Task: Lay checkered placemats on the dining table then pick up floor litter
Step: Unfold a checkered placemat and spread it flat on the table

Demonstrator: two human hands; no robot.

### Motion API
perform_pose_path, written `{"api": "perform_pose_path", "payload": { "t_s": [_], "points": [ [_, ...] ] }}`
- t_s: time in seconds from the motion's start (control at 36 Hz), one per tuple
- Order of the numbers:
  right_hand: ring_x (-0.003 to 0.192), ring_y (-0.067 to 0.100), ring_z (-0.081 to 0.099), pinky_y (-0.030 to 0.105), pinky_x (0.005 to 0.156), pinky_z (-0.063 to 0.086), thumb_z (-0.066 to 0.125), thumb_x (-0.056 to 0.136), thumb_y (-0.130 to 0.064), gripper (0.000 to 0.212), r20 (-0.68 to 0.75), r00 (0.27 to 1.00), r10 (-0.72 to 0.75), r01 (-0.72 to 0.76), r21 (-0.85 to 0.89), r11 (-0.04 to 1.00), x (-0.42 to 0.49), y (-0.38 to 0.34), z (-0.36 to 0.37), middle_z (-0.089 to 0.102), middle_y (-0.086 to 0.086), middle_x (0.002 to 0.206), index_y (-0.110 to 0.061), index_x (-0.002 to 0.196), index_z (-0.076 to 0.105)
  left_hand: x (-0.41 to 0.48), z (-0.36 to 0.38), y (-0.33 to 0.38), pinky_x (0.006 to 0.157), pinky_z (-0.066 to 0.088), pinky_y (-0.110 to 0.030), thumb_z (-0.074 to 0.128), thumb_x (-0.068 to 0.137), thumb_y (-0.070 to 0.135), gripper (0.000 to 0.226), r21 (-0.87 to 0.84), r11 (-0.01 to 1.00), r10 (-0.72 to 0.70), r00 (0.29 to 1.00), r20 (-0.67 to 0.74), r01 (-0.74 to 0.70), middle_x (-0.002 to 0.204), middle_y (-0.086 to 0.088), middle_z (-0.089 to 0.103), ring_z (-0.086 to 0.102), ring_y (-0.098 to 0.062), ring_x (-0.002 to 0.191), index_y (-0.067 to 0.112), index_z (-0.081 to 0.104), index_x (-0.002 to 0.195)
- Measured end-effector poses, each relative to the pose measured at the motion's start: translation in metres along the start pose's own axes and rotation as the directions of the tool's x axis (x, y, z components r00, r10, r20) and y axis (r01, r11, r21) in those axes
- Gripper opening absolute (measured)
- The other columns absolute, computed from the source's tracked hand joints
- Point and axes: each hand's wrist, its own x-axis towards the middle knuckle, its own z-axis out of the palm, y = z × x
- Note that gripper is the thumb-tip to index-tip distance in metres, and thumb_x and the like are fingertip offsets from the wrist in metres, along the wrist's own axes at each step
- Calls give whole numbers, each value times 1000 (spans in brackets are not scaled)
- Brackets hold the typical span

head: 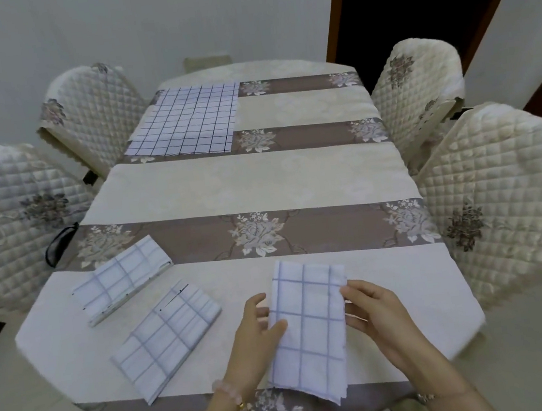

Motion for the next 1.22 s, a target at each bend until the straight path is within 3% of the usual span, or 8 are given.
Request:
{"api": "perform_pose_path", "payload": {
  "t_s": [0.08,0.19,0.31,0.44,0.69,0.78,1.0,1.22],
  "points": [
    [73,13,70,22,62,55,59,90,-11,14,5,999,-42,42,-8,999,-4,1,9,73,4,82,-10,84,71,-5,4,7,102,38,-29,60,89,21,55,247,954,203,971,-124,-168,122,10,41,42,-9,118,23,33,137],
    [70,13,68,23,64,55,62,88,-9,16,25,997,-80,81,-40,996,-9,6,23,69,1,71,-14,75,70,-15,14,26,97,41,-15,60,89,25,53,40,962,272,962,-5,-272,134,16,39,38,6,124,42,33,132],
    [73,12,70,19,67,55,61,88,-5,21,76,992,-97,104,-92,990,-15,9,35,72,1,73,-13,72,71,-16,17,42,107,40,-25,57,91,29,53,4,937,349,933,87,-350,144,21,24,29,7,132,54,33,132],
    [83,18,71,22,71,55,63,88,-16,16,84,991,-105,111,-78,991,-18,7,38,74,7,85,-11,78,73,-12,11,46,82,45,-5,58,91,24,13,-20,927,374,927,34,-374,129,12,44,39,18,116,33,60,101],
    [74,10,64,24,66,53,57,92,-17,21,80,994,-73,77,-51,996,-11,7,33,66,-3,74,-15,74,67,-2,-1,30,76,39,-2,64,86,21,8,-53,961,267,961,-65,-271,107,13,58,53,8,97,18,56,86],
    [79,15,62,27,68,53,54,94,-18,18,2,998,-67,67,-44,997,-5,5,24,66,4,82,-3,91,64,9,-15,21,54,35,-12,61,86,8,13,-43,976,207,972,-111,-213,88,3,56,45,-10,64,19,53,86],
    [73,23,49,32,64,41,54,95,-17,19,-268,961,-67,6,-221,975,27,5,-21,59,13,82,-1,96,65,38,-54,3,44,31,-14,66,84,8,23,-193,981,-15,986,-166,-17,62,0,39,41,-14,60,18,54,101],
    [96,21,55,29,79,40,50,96,-22,23,-361,928,-94,-34,-331,943,58,18,-32,61,7,109,-7,109,61,36,-46,-11,58,52,-27,63,88,15,22,-330,919,-227,974,3,215,93,-9,67,65,-18,73,11,55,108]
  ]
}}
